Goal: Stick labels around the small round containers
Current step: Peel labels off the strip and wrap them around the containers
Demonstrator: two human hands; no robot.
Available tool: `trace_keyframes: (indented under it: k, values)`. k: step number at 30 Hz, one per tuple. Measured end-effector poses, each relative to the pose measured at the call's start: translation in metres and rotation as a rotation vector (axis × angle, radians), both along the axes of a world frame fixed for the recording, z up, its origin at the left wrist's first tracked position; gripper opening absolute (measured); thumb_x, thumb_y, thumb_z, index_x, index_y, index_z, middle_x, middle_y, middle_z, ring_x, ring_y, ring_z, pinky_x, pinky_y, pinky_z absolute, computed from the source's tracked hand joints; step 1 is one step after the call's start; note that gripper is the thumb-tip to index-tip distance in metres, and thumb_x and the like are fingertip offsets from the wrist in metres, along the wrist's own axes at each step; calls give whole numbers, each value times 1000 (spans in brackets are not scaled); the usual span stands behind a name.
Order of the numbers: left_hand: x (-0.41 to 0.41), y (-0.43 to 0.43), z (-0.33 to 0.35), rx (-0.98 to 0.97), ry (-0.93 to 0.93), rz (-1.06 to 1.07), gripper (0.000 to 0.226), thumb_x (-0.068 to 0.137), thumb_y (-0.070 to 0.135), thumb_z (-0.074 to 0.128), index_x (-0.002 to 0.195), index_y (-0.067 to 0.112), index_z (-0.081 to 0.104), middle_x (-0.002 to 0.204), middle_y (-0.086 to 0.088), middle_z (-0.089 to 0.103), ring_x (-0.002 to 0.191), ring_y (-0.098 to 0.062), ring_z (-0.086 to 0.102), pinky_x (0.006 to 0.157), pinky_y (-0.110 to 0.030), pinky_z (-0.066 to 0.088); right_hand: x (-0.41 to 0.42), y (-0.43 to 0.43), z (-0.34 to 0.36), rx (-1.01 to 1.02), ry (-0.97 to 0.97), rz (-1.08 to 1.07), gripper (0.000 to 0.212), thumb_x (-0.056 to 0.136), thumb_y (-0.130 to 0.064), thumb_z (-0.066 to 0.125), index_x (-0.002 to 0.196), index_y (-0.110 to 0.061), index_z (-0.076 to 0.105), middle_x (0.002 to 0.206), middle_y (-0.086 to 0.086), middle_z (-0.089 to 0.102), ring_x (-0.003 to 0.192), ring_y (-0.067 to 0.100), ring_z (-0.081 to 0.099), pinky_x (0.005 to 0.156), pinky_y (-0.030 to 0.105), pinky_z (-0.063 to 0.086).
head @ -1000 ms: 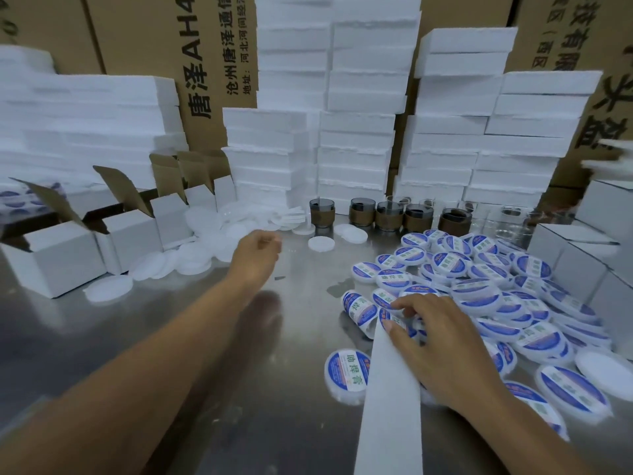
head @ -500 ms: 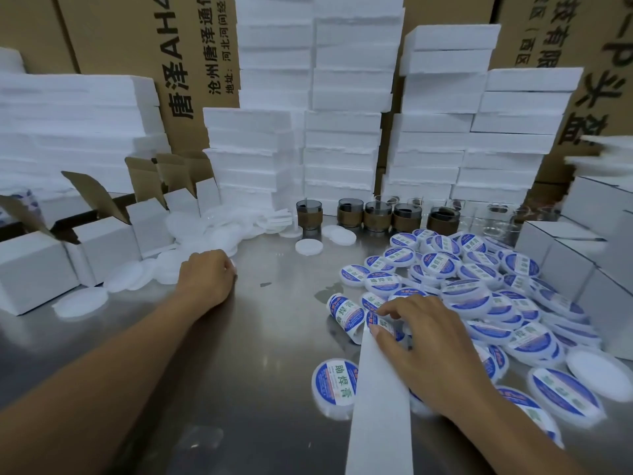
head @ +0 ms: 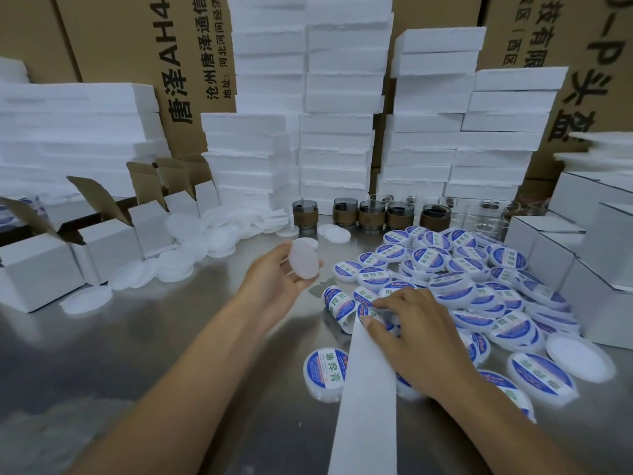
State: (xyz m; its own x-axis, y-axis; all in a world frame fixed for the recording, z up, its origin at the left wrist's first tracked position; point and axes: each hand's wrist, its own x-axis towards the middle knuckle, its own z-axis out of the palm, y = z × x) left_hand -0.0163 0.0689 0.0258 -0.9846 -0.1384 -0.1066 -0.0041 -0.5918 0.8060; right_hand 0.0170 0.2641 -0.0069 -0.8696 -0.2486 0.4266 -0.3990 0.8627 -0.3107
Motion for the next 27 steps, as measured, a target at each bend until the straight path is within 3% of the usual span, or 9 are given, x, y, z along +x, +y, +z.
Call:
trace_keyframes:
  k: [3,7,9,13,17,22,25,27]
  values:
    - [8,4,-2,193,15,-148,29,98,20,40,117,0,50,116,-19,63,96,-37,64,85,-46,51,0,2,0,-13,-31,1,38,89,-50,49,119,-30,60,118,-9,51,116,10,37,99,27,32]
    - [13,6,-3,295,-3,-247,34,96,24,38,117,-1,51,101,-21,69,83,-37,70,71,-53,54,-1,2,2,-66,-54,6,36,88,-50,51,117,-30,59,118,-9,49,116,8,37,99,26,32]
    - [15,8,-2,279,-16,-273,37,96,29,42,116,0,53,94,-20,70,75,-32,71,65,-47,57,-1,2,3,-71,-53,8,36,88,-49,52,117,-30,58,119,-10,51,116,8,38,97,25,32]
    - [21,17,1,-95,41,-272,17,87,21,57,100,9,59,85,-14,71,68,-25,71,58,-33,58,2,0,6,-138,-23,17,33,87,-45,56,116,-30,56,117,-10,55,111,6,42,96,25,32]
    - [25,24,-2,-428,100,-322,8,87,18,61,92,12,65,74,-6,70,67,-22,69,53,-29,56,4,-4,8,-190,1,13,30,87,-40,58,115,-29,54,113,-10,58,105,7,46,93,24,31]
    - [25,21,-3,-515,72,-311,8,88,18,62,88,11,65,73,-7,70,62,-19,67,51,-27,55,7,-4,11,-290,44,45,30,87,-30,62,114,-28,51,115,-11,57,106,9,49,97,29,38]
    - [27,22,-4,-590,59,-370,18,88,28,60,88,11,66,75,-7,71,64,-18,67,61,-31,56,7,-5,13,-364,101,55,36,86,-24,64,119,-27,48,116,-10,54,107,11,50,94,32,42]
    - [28,26,-6,-619,57,-390,36,81,42,62,97,10,68,84,-10,73,71,-21,68,70,-37,56,8,-6,14,-404,143,82,39,85,-22,65,120,-25,48,111,-13,51,102,7,49,88,25,42]
